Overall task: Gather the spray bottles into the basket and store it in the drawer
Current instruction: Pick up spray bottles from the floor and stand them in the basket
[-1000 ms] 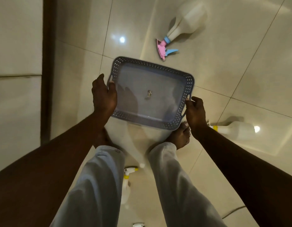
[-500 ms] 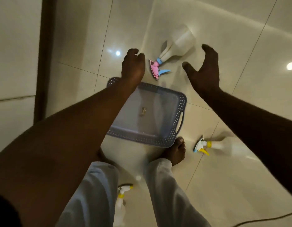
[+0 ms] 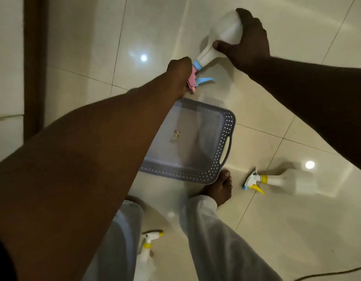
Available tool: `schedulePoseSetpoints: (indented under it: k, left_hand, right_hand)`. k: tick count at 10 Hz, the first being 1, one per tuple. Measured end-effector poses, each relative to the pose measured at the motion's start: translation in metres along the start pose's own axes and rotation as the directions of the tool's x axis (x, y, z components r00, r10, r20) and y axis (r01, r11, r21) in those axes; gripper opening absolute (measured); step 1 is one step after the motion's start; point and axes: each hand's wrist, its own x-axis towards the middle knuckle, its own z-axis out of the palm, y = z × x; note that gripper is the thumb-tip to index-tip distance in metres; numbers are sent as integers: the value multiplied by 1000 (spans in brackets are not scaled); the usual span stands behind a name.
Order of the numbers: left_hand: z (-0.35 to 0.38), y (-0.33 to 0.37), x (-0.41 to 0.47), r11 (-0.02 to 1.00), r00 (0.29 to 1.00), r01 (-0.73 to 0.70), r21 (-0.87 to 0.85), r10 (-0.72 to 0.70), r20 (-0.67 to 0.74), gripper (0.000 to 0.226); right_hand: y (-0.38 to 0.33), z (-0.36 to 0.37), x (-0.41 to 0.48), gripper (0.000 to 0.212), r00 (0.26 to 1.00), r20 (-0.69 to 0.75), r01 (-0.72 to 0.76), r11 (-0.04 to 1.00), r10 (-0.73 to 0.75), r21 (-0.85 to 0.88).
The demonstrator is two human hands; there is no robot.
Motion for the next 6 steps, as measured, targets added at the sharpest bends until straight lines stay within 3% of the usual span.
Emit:
schedulePoseSetpoints:
  k: [2,3,4,6]
  left_hand:
    - [-12,16,-31,990,994,-107,-96,104,-35,7]
    - [-21,21,-52,976,986,-169,-135,166,-34,10]
    - [-49,20,-91,953,975,-224,-204,218,-51,20]
    - [-113,-12,-175,949,960,-279,-146,272,-67,17]
  right_hand:
    - [6,-23,1,93,986,3,-165,958,169,234]
    - [-2,-34,-19,88,972,-13,-209,892,234,400]
    - [-17,-37,-53,77,958,32,-251,777,285,578]
    - [-56,-6,-143,69,901,202,-397,538,385,743]
